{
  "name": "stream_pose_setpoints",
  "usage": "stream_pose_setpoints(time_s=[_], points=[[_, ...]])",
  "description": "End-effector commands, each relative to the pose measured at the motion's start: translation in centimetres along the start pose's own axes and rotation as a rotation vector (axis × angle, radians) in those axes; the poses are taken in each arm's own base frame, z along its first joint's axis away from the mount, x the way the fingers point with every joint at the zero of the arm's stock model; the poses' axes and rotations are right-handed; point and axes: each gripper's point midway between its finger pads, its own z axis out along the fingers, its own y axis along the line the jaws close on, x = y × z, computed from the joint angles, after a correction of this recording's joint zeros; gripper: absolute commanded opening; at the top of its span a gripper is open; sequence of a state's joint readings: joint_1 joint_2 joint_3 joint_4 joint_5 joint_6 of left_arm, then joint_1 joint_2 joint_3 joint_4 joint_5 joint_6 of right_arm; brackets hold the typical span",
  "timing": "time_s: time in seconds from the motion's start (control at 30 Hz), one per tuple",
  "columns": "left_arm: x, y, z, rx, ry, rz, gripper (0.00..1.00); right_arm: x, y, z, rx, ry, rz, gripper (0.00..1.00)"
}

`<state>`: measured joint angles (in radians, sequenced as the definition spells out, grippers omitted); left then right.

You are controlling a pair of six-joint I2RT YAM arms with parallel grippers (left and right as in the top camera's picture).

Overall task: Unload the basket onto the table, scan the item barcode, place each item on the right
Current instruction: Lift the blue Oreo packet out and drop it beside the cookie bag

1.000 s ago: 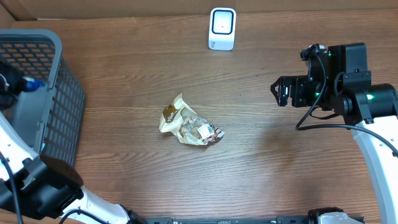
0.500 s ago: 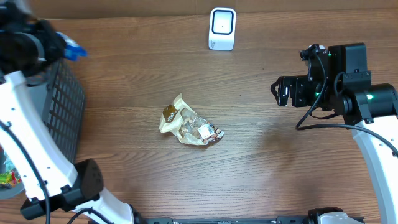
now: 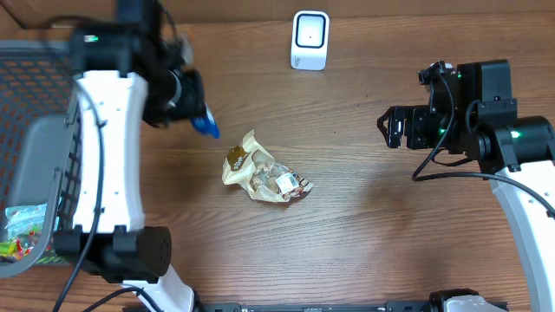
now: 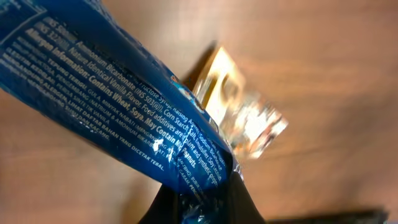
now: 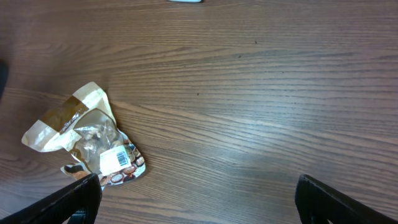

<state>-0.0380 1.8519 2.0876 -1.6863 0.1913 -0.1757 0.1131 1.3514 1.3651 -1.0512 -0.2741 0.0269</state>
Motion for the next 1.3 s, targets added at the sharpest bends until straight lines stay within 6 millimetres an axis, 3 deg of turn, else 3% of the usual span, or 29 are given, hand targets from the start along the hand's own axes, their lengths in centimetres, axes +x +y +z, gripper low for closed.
stream_pose_setpoints(time_s=[0.0,0.17,0.33,0.4,0.53,0.67,0.8,0.97,1.1,1.17,1.27], points=[[2.6,1.6,2.8,-0.059,0.117,0.000,0.04,-0.9,0.6,-0.6,-0.013,-0.028,-0.010,1.00],[5.3,3.4,8.7,-0.088,0.262,0.005,0.04,-1.1,0.6,-0.6,-0.014,-0.036,-0.012,1.00],[6.2,4.2,12.3,-0.087,0.283,0.001,0.04,-1.1,0.6,-0.6,-0.014,-0.036,-0.012,1.00],[6.0,4.2,12.8,-0.079,0.273,0.002,0.09,-1.1,0.6,-0.6,-0.014,-0.036,-0.012,1.00],[5.2,3.6,12.6,-0.050,0.245,0.009,0.42,-1.1,0.6,-0.6,-0.015,-0.036,-0.012,1.00],[3.6,2.1,11.1,0.015,0.191,0.044,0.53,-1.1,0.6,-0.6,-0.014,-0.037,-0.013,1.00],[0.7,-0.3,7.1,0.090,0.073,0.081,0.53,-1.1,0.6,-0.6,-0.014,-0.035,-0.012,1.00],[-2.5,-1.0,-1.4,0.083,-0.139,0.083,0.54,-1.0,0.6,-0.6,-0.014,-0.032,-0.011,1.00],[-3.3,1.6,-9.5,-0.010,-0.351,-0.018,0.54,-1.0,0.6,-0.6,-0.014,-0.032,-0.011,1.00],[-2.8,3.0,-13.2,-0.023,-0.469,-0.067,0.59,-1.0,0.6,-0.6,-0.014,-0.032,-0.011,1.00],[-0.6,6.4,-17.3,-0.082,-0.592,-0.190,0.63,-0.9,0.6,-0.6,-0.014,-0.028,-0.010,1.00]])
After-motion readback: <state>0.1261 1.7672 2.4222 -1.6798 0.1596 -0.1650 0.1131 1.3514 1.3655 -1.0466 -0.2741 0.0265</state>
